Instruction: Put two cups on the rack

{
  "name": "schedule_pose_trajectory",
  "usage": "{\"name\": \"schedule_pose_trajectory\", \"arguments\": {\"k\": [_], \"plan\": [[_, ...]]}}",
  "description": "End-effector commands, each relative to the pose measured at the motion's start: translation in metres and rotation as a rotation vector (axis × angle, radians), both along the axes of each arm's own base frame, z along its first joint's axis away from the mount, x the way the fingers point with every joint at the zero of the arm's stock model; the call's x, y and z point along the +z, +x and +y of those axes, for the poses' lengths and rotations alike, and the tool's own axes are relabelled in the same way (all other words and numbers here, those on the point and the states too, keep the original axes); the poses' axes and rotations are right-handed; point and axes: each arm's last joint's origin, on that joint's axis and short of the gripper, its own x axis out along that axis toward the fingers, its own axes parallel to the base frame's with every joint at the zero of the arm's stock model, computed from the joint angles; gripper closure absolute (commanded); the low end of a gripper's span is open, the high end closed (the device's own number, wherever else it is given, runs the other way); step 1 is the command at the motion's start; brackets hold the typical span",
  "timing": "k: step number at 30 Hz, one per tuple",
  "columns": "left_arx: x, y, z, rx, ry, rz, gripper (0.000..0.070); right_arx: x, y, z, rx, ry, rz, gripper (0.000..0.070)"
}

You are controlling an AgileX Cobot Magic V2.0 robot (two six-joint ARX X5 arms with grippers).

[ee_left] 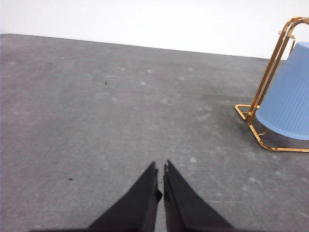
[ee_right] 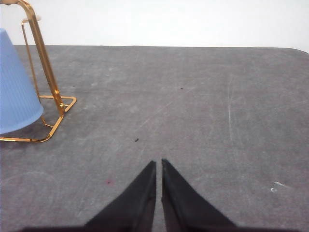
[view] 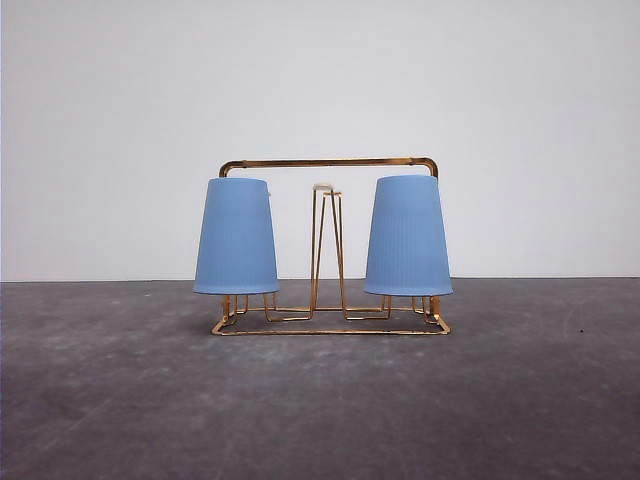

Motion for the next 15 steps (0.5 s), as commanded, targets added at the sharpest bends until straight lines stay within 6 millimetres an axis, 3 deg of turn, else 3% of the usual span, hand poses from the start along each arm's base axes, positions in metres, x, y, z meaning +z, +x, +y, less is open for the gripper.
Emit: {"name": "schedule_pose_trajectory", "arguments": {"k": [1,15], "plan": [[-0.0034,0.0009,0.0,-0.001,0.016,-0.002,0.07,0.0005,0.0002,-0.0001,-0.003,0.011,-0.009,0.0683],[-0.0034,0.0009,0.0001,-0.001,0.016,-0.002,0.07,0.0005,0.0002,-0.0001,-0.003,0.011,-0.009,0.0683]]}}
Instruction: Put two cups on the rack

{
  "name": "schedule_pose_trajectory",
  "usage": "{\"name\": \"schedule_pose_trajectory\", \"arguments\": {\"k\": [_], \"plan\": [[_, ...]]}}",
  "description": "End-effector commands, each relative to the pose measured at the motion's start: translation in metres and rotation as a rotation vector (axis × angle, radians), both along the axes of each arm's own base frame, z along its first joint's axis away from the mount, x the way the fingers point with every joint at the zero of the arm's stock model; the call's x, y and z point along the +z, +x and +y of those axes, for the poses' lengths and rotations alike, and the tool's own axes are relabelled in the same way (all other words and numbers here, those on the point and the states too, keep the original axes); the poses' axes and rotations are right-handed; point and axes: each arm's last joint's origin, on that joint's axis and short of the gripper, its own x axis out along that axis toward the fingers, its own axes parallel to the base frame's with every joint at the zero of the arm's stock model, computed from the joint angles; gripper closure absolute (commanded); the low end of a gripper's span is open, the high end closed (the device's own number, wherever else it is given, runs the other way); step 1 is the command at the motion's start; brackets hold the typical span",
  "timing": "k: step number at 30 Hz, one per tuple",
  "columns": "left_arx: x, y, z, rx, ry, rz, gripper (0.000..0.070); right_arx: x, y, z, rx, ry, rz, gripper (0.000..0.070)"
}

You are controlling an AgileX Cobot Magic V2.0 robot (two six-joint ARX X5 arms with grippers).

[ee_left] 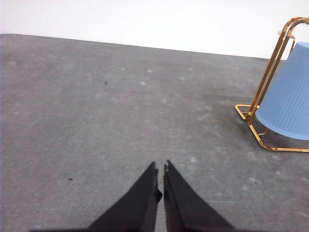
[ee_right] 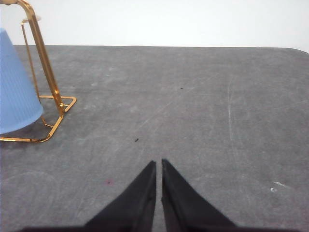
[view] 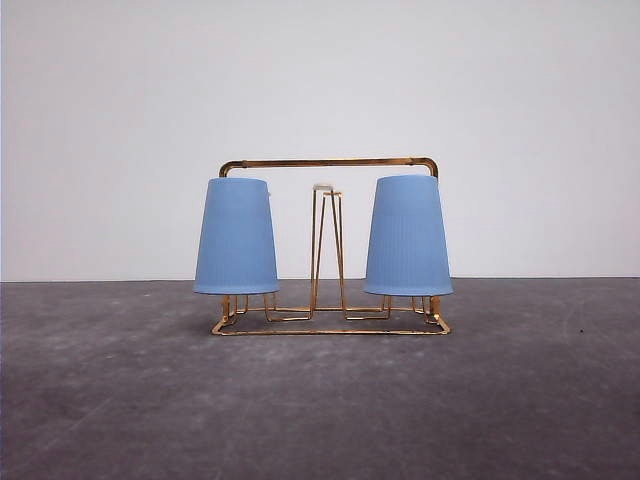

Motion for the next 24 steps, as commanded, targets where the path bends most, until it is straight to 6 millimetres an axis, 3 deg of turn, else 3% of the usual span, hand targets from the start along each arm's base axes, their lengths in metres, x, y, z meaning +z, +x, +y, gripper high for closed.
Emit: {"name": "schedule_pose_trajectory", "arguments": {"k": [1,24], "plan": [[-0.0034,0.0009,0.0,-0.001,0.016,-0.002,0.07,0.0005,0.0002,-0.0001,-0.003,0.011,-0.009,0.0683],[-0.0034,0.0009,0.0,-0.001,0.016,-0.002,0.07,0.0005,0.0002,-0.0001,-0.003,0.011,-0.009,0.0683]]}}
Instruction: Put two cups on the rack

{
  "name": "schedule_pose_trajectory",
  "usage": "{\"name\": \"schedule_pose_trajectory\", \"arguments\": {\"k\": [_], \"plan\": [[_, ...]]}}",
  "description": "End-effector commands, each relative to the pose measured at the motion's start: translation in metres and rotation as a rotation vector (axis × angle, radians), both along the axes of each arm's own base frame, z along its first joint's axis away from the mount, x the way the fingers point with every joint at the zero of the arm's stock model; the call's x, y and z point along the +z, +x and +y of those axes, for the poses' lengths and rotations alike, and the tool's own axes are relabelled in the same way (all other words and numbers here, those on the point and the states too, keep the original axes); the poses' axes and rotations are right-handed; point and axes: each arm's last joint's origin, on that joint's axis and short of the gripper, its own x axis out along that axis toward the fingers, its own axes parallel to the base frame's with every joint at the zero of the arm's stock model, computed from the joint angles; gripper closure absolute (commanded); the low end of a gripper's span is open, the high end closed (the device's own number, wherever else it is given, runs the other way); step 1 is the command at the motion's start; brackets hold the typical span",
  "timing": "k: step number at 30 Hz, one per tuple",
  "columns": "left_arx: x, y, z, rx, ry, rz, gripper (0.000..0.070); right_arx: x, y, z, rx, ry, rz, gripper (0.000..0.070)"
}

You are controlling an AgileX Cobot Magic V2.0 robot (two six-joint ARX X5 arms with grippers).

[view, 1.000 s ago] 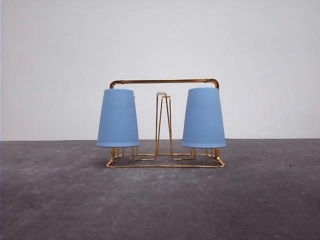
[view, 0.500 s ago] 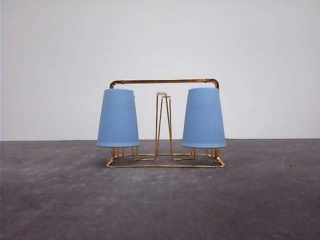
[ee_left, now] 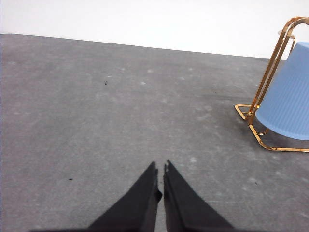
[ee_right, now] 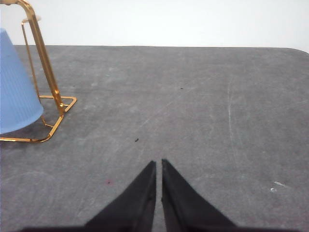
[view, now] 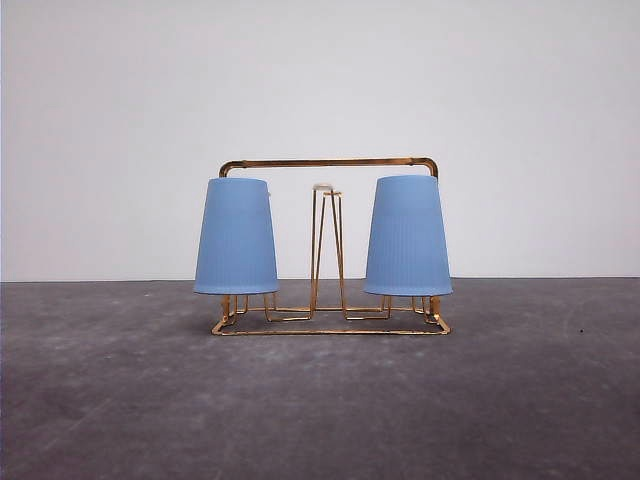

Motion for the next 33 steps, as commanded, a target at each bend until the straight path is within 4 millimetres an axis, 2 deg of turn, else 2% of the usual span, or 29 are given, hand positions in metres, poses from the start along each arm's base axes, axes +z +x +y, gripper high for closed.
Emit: {"name": "schedule_pose_trajectory", "arguments": {"k": [1,33], "plan": [[-0.0034,0.0009,0.0,-0.001,0.016,-0.002,0.07,0.0005,0.0002,-0.0001,-0.003,0.011,-0.009,0.0683],[-0.0034,0.0009,0.0,-0.001,0.016,-0.002,0.07,0.0005,0.0002,-0.0001,-0.003,0.011,-0.009,0.0683]]}}
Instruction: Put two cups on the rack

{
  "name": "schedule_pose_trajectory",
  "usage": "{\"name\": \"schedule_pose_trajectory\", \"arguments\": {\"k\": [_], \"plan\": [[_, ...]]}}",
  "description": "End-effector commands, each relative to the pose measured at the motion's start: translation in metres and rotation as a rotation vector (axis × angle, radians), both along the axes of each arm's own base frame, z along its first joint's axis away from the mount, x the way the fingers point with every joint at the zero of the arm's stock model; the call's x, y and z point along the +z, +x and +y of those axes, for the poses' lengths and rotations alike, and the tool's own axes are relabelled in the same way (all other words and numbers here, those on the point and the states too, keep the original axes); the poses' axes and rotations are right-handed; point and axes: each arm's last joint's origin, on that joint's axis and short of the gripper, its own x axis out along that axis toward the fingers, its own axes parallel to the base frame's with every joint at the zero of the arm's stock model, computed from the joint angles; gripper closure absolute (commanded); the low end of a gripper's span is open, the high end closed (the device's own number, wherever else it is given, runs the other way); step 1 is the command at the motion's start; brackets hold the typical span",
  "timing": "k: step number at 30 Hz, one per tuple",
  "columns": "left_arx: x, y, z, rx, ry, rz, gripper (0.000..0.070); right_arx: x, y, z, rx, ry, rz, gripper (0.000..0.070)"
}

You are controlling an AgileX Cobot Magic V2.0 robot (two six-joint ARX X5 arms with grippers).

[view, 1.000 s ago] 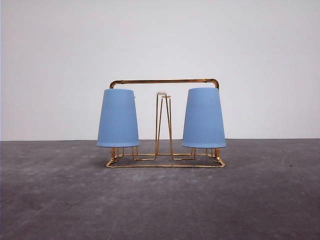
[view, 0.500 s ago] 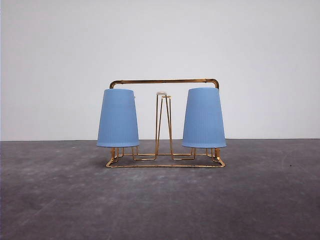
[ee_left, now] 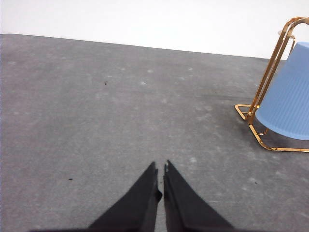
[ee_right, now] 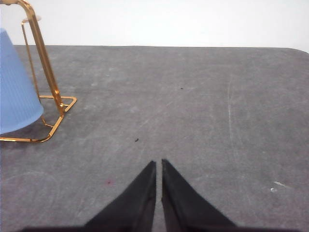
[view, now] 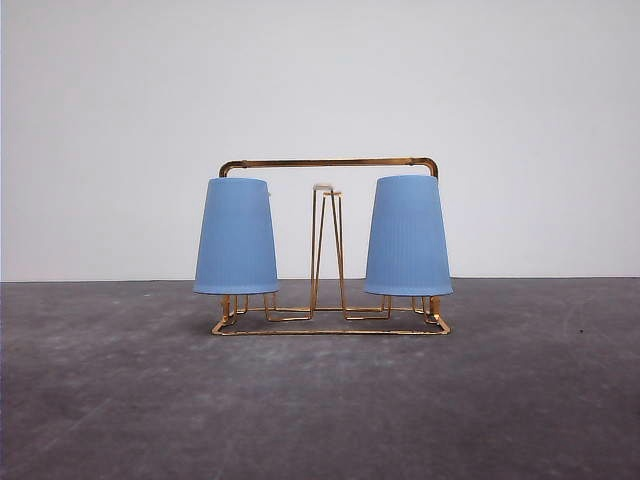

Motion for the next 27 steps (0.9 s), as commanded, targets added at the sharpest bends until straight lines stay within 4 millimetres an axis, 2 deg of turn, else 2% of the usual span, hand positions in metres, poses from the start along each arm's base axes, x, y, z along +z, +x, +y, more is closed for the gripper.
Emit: {"name": "schedule_pose_trajectory", "arguments": {"k": [1,27], "plan": [[-0.0034,0.0009,0.0,-0.001,0.016,-0.002,0.07,0.0005,0.0002,-0.0001,-0.003,0.011,-0.009,0.0683],[-0.0034,0.0009,0.0,-0.001,0.016,-0.002,0.07,0.0005,0.0002,-0.0001,-0.003,0.011,-0.009,0.0683]]}}
